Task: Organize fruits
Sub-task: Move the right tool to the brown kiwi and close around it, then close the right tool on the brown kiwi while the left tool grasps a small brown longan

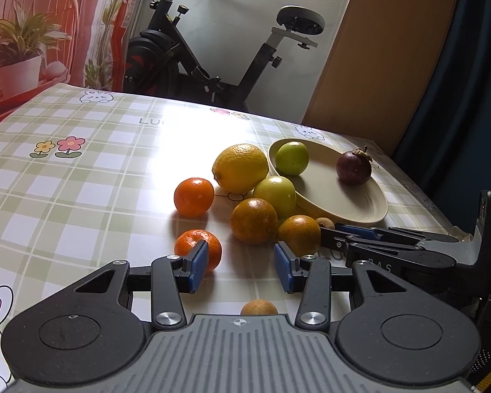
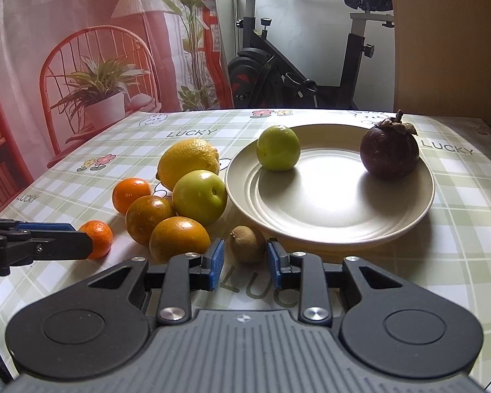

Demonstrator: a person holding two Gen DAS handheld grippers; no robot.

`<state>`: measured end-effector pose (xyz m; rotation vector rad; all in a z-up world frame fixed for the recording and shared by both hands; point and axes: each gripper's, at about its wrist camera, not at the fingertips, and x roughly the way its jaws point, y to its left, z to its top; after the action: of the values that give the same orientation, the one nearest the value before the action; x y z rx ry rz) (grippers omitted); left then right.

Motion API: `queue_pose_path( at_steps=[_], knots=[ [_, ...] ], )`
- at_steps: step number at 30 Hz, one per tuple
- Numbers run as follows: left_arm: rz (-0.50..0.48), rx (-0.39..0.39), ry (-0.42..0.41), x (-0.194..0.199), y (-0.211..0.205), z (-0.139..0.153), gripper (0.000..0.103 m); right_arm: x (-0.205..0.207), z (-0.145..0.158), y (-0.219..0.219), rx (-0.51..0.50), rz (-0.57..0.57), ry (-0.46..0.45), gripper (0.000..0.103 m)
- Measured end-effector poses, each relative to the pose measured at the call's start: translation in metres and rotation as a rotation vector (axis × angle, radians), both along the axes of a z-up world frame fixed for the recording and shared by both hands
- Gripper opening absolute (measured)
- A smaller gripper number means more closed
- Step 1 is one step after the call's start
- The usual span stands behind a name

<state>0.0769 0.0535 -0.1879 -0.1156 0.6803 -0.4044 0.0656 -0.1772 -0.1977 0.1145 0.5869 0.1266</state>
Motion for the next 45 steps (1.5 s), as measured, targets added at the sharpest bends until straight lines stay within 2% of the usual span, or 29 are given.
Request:
queue_pose_path(
  at_steps=[4,6,12,23,24,27,45],
  knots=[
    [-0.014,0.004,0.000,-0.004,0.000,0.000,0.046,0.002,-0.002,-0.001,0.007,-0.009,0.015,0.030],
    [-0.029,0.010,0.003,-0.007,-0.001,-0.001,0.046,0.000,-0.002,-0.002,0.011,-0.010,0.009,0.027],
    [-0.087,0.044,0.025,-0.020,-0.006,-0.008,0.046,-0.010,0.001,0.000,0.007,-0.014,-0.017,0.027],
    [-0.097,0.063,0.081,-0.018,-0.010,-0.019,0.046,-0.018,0.003,0.002,0.016,0.001,-0.044,0.027],
    [-0.094,0.067,0.089,-0.017,-0.010,-0.020,0.044,-0.018,0.004,0.002,0.018,0.003,-0.046,0.027],
    [-0.092,0.062,0.101,-0.016,-0.009,-0.022,0.028,-0.018,0.003,0.002,0.018,0.010,-0.047,0.027],
    [-0.064,0.041,0.065,-0.016,-0.008,-0.019,0.028,-0.020,0.004,0.002,0.021,0.021,-0.058,0.027]
  ],
)
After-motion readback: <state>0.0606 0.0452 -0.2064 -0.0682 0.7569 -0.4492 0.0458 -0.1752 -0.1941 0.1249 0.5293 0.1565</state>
